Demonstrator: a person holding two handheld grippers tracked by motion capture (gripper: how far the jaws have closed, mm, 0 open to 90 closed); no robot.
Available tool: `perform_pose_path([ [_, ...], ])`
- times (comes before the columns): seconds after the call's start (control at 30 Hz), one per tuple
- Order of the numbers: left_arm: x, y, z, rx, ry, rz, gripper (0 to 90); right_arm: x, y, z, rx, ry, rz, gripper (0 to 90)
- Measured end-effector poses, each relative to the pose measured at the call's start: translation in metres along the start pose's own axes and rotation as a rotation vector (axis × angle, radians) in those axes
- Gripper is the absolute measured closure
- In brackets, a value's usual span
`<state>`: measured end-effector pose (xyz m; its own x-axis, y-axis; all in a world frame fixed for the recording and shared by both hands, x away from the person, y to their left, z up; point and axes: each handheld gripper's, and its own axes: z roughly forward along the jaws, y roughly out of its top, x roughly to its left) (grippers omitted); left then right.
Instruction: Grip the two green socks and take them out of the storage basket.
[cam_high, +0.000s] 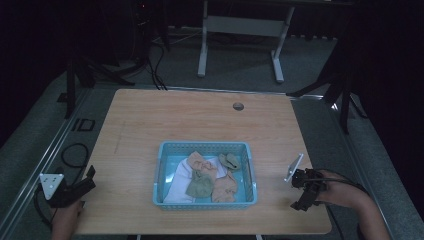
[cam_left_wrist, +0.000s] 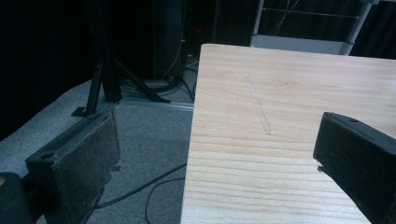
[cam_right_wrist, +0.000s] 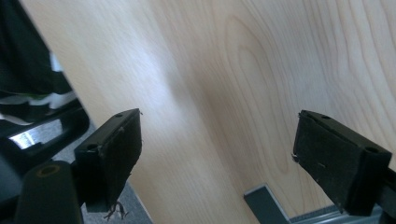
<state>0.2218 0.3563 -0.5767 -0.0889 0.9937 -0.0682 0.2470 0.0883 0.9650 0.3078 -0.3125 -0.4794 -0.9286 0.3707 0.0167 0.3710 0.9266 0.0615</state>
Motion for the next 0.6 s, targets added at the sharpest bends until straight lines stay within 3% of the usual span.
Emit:
perform_pose_path([
  [0.6, 0.0, 0.0, 0.0, 0.001, -0.002, -0.001, 0.7, 0.014, 0.059, -0.035, 0.03, -0.017, -0.104, 17.8],
])
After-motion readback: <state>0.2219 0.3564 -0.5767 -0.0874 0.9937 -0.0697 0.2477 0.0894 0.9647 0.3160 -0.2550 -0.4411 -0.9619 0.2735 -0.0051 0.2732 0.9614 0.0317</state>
